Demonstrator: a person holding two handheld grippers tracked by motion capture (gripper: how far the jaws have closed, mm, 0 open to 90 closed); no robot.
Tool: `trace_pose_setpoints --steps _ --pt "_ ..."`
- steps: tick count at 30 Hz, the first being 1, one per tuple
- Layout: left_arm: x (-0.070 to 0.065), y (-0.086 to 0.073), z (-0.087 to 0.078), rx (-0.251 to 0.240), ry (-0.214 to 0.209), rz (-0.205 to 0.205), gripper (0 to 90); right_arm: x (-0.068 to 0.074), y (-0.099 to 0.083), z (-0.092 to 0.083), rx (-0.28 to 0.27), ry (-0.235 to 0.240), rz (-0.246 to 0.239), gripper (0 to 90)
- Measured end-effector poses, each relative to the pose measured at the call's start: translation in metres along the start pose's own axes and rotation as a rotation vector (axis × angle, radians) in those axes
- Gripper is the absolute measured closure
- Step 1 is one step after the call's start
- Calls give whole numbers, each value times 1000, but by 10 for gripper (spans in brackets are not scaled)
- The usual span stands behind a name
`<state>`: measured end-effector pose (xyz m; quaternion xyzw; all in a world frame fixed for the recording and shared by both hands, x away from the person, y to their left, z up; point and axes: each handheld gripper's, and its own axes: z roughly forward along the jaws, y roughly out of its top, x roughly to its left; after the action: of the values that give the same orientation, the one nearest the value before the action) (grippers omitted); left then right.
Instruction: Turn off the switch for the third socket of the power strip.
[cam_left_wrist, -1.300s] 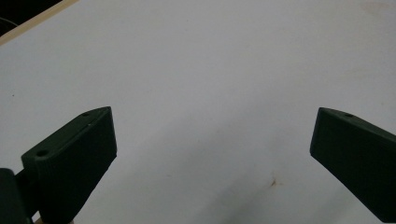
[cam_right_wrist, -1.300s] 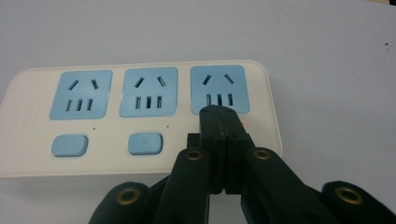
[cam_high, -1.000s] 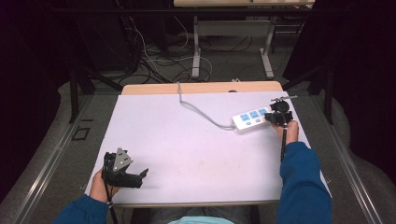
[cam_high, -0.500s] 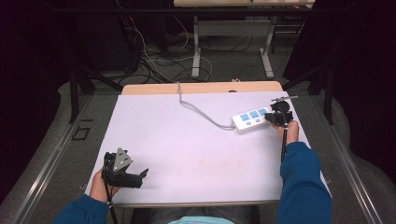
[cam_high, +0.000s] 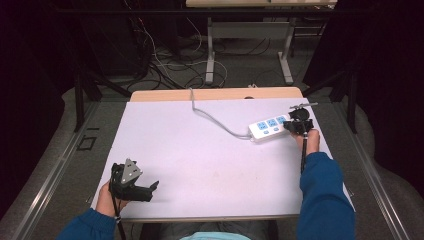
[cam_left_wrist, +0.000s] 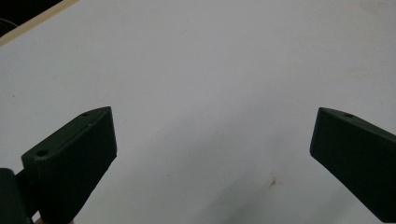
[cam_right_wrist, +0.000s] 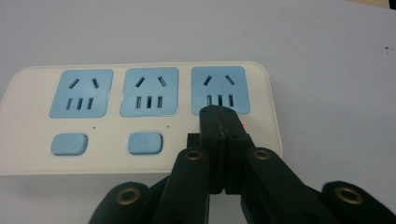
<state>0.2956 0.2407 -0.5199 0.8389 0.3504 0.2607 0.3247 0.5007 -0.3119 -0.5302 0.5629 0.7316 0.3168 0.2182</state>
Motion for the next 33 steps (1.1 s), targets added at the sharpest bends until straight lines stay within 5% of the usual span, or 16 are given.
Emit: trace_pose_setpoints --steps 33 --pt "0 0 0 8 -1 4 4 1 0 -1 -1 -9 -6 900"
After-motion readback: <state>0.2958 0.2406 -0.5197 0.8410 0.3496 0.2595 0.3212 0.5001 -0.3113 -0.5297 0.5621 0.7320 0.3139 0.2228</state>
